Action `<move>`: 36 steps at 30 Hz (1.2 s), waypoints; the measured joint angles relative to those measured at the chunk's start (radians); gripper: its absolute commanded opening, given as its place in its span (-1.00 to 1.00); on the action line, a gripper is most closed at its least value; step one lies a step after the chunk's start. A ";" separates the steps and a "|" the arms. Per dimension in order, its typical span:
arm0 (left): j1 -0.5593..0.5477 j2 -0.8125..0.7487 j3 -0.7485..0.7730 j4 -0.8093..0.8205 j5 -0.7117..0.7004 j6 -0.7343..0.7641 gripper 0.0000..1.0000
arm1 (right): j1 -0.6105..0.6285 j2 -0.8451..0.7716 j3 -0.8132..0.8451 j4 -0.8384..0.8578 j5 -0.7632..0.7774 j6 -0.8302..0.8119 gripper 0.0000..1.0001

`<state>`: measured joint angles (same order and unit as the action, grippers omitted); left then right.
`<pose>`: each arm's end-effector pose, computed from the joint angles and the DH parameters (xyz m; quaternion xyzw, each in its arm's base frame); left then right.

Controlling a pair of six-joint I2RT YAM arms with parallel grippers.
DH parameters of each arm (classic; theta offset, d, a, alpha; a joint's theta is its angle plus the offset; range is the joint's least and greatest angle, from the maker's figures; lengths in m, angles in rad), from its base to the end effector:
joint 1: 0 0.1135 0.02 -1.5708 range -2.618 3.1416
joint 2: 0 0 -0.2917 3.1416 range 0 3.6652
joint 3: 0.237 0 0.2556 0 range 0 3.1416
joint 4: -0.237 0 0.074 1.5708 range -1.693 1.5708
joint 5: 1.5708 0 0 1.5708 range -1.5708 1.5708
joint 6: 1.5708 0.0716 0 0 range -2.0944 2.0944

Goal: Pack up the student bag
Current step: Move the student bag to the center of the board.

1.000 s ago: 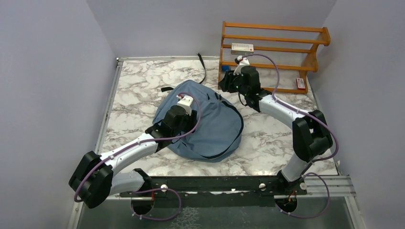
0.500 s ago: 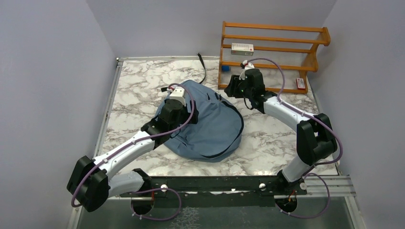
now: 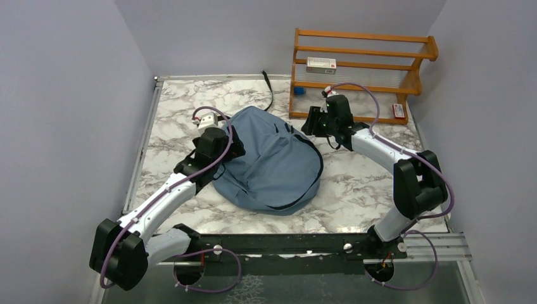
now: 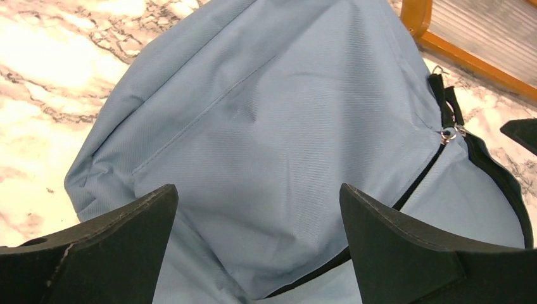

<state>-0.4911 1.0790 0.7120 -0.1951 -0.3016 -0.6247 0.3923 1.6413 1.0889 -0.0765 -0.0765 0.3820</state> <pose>0.2359 -0.1021 0.2616 -0.1302 0.8588 -0.1413 0.4749 0.3686 0.1584 0.2397 -0.0219 0.8904 0.2027 0.4070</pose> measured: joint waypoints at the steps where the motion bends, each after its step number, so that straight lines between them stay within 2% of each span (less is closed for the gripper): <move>1: 0.004 0.000 0.000 -0.010 -0.002 -0.013 0.97 | -0.002 0.000 0.000 -0.003 -0.002 0.003 0.12; 17: 0.013 0.102 -0.001 -0.060 -0.011 -0.109 0.97 | -0.023 0.121 0.001 -0.045 -0.167 -0.012 0.13; 26: 0.019 0.177 -0.003 -0.013 0.027 -0.106 0.97 | -0.029 0.133 0.000 -0.039 -0.388 -0.043 0.00; 28: 0.024 0.193 -0.003 -0.003 0.032 -0.099 0.97 | -0.035 0.137 -0.004 -0.035 -0.435 -0.042 -0.10; 33: 0.037 0.232 -0.002 0.026 0.053 -0.086 0.97 | -0.039 0.137 -0.021 -0.022 -0.514 -0.035 -0.73; 36: 0.043 0.243 0.000 0.034 0.066 -0.076 0.97 | -0.039 0.137 -0.021 -0.018 -0.544 -0.030 -0.95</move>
<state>-0.4480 1.3224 0.7124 -0.1612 -0.2359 -0.7010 0.3538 1.7786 1.0683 -0.0944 -0.6201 0.3519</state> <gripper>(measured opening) 0.986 0.118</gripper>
